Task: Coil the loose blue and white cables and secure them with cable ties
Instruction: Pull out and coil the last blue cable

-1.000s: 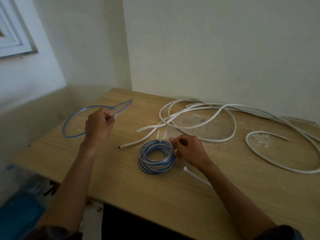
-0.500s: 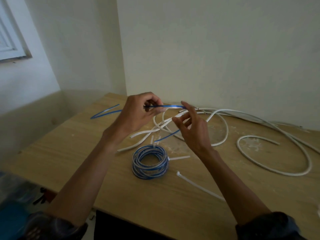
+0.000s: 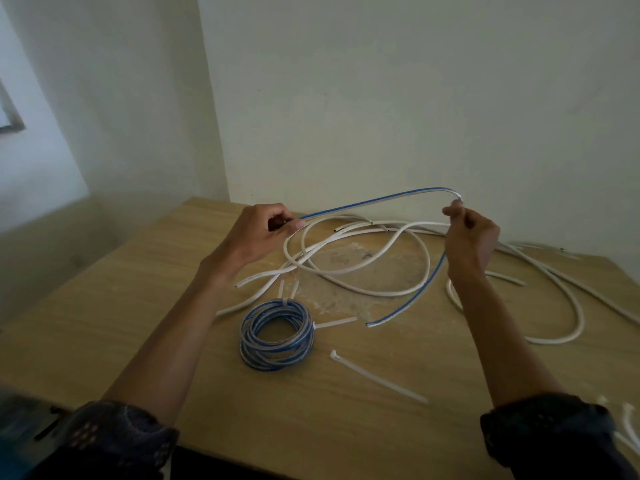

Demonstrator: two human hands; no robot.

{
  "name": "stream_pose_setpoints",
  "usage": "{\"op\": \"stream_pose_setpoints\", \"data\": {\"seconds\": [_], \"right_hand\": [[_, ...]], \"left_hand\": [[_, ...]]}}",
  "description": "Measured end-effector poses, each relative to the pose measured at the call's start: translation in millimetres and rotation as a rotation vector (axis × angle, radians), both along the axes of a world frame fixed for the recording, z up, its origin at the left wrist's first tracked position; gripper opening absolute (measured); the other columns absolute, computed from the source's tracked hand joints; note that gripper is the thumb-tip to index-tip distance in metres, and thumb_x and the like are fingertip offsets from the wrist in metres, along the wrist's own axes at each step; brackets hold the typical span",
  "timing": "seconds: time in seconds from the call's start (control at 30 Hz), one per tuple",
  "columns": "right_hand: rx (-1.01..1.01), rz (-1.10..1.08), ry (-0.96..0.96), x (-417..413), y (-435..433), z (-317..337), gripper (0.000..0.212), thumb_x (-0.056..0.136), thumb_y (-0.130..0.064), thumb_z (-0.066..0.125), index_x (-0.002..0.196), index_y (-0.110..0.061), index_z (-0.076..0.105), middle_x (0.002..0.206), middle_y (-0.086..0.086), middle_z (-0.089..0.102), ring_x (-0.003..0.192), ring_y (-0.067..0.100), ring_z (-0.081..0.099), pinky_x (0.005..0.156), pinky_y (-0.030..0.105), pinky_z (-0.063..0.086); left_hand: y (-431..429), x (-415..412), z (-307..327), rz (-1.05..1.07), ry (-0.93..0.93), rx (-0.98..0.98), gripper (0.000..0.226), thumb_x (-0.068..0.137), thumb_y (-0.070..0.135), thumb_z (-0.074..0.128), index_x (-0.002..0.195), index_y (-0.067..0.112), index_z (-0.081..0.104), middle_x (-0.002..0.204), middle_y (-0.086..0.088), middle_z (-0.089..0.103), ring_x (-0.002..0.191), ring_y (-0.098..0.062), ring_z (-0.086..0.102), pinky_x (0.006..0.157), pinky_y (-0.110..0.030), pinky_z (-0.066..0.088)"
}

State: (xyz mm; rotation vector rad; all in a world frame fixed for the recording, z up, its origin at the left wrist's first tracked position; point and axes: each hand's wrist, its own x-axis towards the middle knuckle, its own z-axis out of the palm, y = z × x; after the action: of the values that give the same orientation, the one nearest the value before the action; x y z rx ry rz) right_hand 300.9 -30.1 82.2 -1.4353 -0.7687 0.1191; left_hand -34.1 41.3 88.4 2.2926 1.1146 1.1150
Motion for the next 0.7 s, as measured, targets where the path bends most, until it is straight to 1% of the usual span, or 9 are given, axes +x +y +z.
{"op": "stream_pose_setpoints", "data": {"seconds": [0.07,0.13,0.2,0.27,0.3,0.37,0.47,0.57,0.7], "right_hand": [[-0.013,-0.020,0.117,7.7,-2.6,-0.4,0.032,0.100,-0.041,0.056,0.084,-0.024,0.078,0.073,0.000,0.068,0.075,0.011,0.062,0.080,0.031,0.050],[-0.009,0.000,0.111,7.6,-6.0,-5.1,0.033,0.100,-0.039,0.056,0.084,-0.021,0.078,0.072,0.000,0.069,0.074,0.009,0.062,0.078,0.030,0.049],[-0.021,0.059,0.018,0.2,-8.5,-10.9,0.032,0.100,-0.036,0.058,0.077,-0.022,0.075,0.056,-0.007,0.059,0.057,0.003,0.051,0.064,0.026,0.042],[-0.030,0.174,-0.036,-14.5,-10.2,-13.8,0.033,0.102,-0.032,0.058,0.073,-0.023,0.072,0.048,-0.012,0.052,0.051,0.000,0.046,0.056,0.019,0.039],[-0.017,0.254,-0.027,-21.8,-9.9,-15.6,0.033,0.104,-0.030,0.056,0.076,-0.021,0.070,0.053,-0.013,0.056,0.054,0.000,0.051,0.058,0.016,0.043],[0.025,0.457,0.090,-33.9,-9.1,-15.9,0.028,0.106,-0.028,0.052,0.087,-0.013,0.066,0.069,-0.006,0.065,0.064,0.010,0.060,0.060,0.024,0.053],[0.031,0.675,0.216,-43.0,-7.2,-12.5,0.020,0.107,-0.021,0.050,0.100,-0.008,0.064,0.066,0.003,0.056,0.054,0.012,0.047,0.051,0.027,0.040],[-0.114,0.748,0.173,-45.6,-5.8,-11.4,0.035,0.105,-0.037,0.052,0.102,-0.007,0.070,0.062,0.001,0.053,0.049,0.009,0.038,0.049,0.024,0.030],[-0.325,0.928,0.248,-59.7,-15.1,-6.6,0.062,0.101,-0.059,0.043,0.111,-0.006,0.074,0.068,0.010,0.066,0.047,0.010,0.032,0.048,0.022,0.028]], "left_hand": [[7.8,-6.8,-5.5,0.043,0.040,-0.047,0.026,0.095,0.043,0.066,0.083,0.020,0.071,0.059,0.011,0.055,0.052,-0.001,0.047,0.055,-0.024,0.037],[14.0,-9.9,-5.1,0.061,-0.001,-0.087,0.028,0.099,0.041,0.062,0.085,0.017,0.069,0.061,0.012,0.052,0.052,0.000,0.045,0.056,-0.025,0.035],[16.0,-2.2,5.7,0.039,-0.199,-0.103,0.031,0.101,0.039,0.058,0.084,0.014,0.064,0.061,0.010,0.047,0.052,-0.003,0.040,0.053,-0.027,0.033],[12.9,15.3,26.8,0.021,-0.451,-0.114,0.032,0.102,0.040,0.056,0.079,0.019,0.059,0.059,0.009,0.043,0.052,-0.008,0.038,0.050,-0.027,0.033],[11.3,25.5,39.5,0.009,-0.556,-0.127,0.032,0.102,0.041,0.056,0.076,0.021,0.057,0.057,0.010,0.042,0.051,-0.009,0.036,0.048,-0.026,0.033],[9.3,43.1,64.0,-0.027,-0.718,-0.168,0.035,0.102,0.041,0.055,0.074,0.022,0.053,0.056,0.010,0.038,0.049,-0.009,0.032,0.045,-0.022,0.029],[8.1,58.0,92.8,-0.088,-0.963,-0.246,0.035,0.102,0.039,0.056,0.073,0.020,0.050,0.058,0.007,0.032,0.049,-0.009,0.025,0.044,-0.023,0.021],[-0.9,66.0,113.8,-0.160,-1.193,-0.349,0.035,0.103,0.038,0.055,0.076,0.017,0.049,0.057,0.006,0.028,0.049,-0.009,0.023,0.044,-0.024,0.019],[-13.2,74.9,128.8,-0.277,-1.376,-0.468,0.035,0.104,0.039,0.053,0.078,0.016,0.049,0.055,0.006,0.028,0.046,-0.009,0.024,0.043,-0.023,0.020]]}}
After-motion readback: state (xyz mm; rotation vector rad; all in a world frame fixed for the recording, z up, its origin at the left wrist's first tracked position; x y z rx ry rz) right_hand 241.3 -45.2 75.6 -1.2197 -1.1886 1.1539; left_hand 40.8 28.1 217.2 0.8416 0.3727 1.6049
